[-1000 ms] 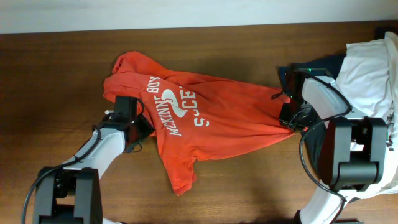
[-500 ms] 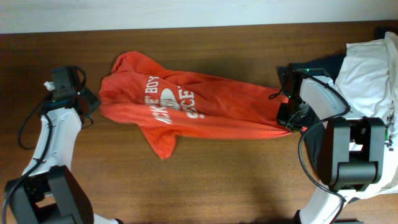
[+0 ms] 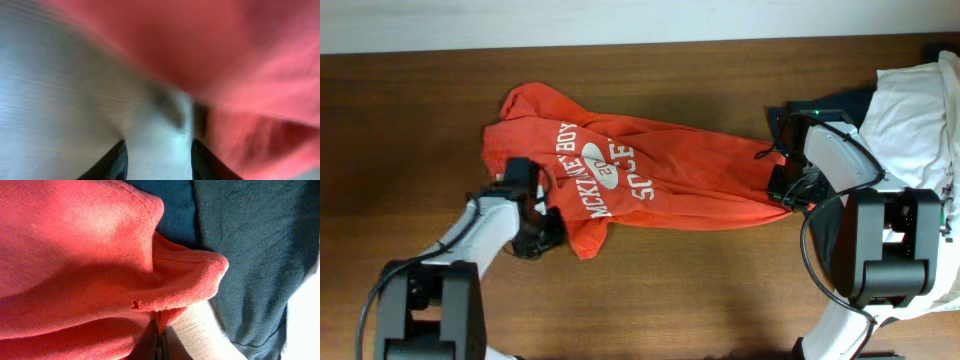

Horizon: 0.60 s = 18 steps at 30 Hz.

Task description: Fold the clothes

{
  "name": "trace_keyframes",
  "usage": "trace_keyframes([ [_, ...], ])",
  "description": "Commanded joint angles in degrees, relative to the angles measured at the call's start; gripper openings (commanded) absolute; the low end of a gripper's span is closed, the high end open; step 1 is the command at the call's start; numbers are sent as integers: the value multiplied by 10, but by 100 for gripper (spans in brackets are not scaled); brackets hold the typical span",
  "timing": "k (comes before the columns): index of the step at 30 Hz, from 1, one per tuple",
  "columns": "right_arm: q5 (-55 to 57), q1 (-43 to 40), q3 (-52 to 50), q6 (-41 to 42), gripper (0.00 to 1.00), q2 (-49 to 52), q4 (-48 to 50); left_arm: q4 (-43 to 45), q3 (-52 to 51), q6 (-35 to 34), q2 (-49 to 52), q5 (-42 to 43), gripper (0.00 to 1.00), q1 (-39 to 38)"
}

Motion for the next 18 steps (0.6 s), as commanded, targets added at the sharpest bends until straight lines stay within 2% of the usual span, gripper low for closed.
trace_keyframes([
  [1,17,-2,8,3,5,-14,-2,106,-63,8,3,6,41,-50],
  [5,17,-2,8,3,5,-14,-2,201,-95,7,3,7,41,-63],
  [8,17,-2,8,3,6,-14,-2,180,-83,8,1,47,35,-61],
  [10,17,-2,8,3,6,-14,0,158,-68,8,-3,47,23,-48],
  [11,17,-2,8,3,6,-14,1,140,-58,8,-7,53,24,-32],
  [12,17,-2,8,3,6,-14,0,121,-50,22,-11,74,32,-24],
  [13,17,-2,8,3,6,-14,0,95,-39,59,-18,108,52,-14],
  [14,17,-2,8,3,6,-14,0,74,-28,65,-24,111,61,-6],
  [18,17,-2,8,3,6,-14,2,81,-16,65,-42,110,74,9],
])
